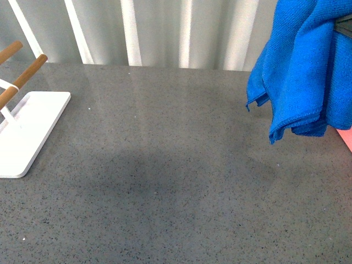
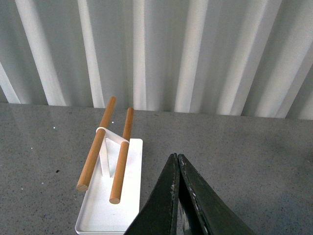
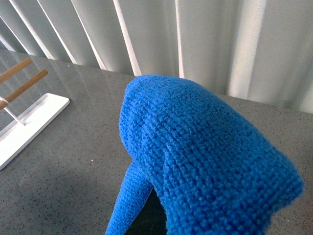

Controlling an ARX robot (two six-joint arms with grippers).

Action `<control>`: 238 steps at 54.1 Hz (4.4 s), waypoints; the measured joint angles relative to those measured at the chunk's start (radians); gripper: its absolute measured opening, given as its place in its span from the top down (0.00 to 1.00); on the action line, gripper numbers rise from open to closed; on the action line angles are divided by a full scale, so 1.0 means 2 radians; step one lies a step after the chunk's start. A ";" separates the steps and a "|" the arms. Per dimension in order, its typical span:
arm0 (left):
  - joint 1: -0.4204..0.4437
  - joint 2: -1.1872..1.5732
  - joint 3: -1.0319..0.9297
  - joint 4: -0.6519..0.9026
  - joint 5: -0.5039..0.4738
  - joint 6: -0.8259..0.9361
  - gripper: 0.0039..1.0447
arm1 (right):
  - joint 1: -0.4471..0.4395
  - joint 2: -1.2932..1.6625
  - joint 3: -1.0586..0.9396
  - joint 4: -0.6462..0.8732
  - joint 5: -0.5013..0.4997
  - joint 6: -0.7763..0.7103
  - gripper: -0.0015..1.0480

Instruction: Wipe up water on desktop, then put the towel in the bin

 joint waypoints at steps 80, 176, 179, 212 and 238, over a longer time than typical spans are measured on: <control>0.000 -0.216 -0.017 -0.189 0.000 0.000 0.53 | 0.043 0.138 0.091 -0.152 0.150 -0.007 0.97; 0.000 -0.216 -0.017 -0.189 0.000 0.002 0.06 | -0.016 0.348 0.270 -0.209 0.166 -0.052 0.97; 0.000 -0.216 -0.017 -0.189 0.000 0.002 0.06 | -0.010 0.358 0.284 -0.209 0.169 -0.053 0.97; 0.000 -0.216 -0.017 -0.189 0.000 0.002 0.06 | 0.121 0.426 0.350 -0.236 0.135 -0.097 0.97; 0.000 -0.216 -0.017 -0.189 0.000 0.002 0.06 | 0.137 0.341 0.196 -0.183 0.076 -0.097 0.97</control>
